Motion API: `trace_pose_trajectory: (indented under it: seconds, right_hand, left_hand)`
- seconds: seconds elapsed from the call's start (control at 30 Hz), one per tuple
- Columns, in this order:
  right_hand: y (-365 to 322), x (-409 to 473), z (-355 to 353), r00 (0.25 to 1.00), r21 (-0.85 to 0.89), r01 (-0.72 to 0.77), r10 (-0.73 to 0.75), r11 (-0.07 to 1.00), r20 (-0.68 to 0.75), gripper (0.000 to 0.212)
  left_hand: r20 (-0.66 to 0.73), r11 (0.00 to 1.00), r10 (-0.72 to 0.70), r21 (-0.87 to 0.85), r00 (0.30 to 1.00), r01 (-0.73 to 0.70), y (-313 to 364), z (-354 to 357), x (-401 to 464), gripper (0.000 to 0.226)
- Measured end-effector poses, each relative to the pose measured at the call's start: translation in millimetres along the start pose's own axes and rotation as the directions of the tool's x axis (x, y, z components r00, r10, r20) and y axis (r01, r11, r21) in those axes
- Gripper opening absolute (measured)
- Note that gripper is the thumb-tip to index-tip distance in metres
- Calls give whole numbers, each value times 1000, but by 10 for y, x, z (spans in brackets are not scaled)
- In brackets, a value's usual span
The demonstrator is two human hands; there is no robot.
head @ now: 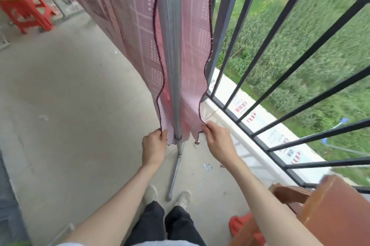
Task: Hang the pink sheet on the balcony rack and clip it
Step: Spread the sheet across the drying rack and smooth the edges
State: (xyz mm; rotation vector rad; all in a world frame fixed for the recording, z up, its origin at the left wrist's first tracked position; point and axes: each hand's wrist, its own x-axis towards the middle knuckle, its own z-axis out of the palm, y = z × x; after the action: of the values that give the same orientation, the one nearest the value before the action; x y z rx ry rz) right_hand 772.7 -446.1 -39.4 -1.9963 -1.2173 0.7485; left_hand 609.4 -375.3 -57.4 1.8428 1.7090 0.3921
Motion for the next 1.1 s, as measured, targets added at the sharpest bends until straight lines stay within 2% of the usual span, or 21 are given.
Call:
trace_pose_trajectory:
  seconds: [0.1, 0.2, 0.3, 0.4, 0.5, 0.87, 0.93, 1.1]
  right_hand:
    - [93, -128, 110, 997, -41, -30, 33, 999, 63, 26]
    - [113, -156, 191, 993, -61, -85, 89, 995, 72, 35]
    - [49, -106, 248, 994, -52, -93, 96, 994, 47, 23]
    - [37, -67, 332, 994, -87, -71, 78, 994, 78, 23]
    - [59, 5, 325, 987, -116, -118, 129, 986, 97, 26]
    - [-66, 137, 319, 972, -336, 107, -27, 936, 234, 28]
    - [-105, 149, 307, 973, -303, 142, -77, 942, 217, 21]
    - [-498, 224, 131, 996, 30, 55, -57, 998, 63, 15]
  left_hand:
    - [18, 1000, 15, 3, 1000, -15, 16, 54, -33, 32]
    - [21, 998, 59, 20, 998, -60, -2, 39, -54, 31]
    - [5, 998, 61, 1, 998, -61, -83, -7, -74, 32]
    - [28, 998, 51, -24, 998, -51, -154, -33, -100, 32]
    - [68, 997, 54, -62, 996, -50, -136, -17, -118, 32]
    - [127, 947, 119, -314, 985, -74, 111, -131, 47, 14]
    - [98, 933, 153, -343, 983, -111, 166, -178, 42, 16]
    - [-23, 912, 210, -354, 977, -205, 343, -332, 96, 18]
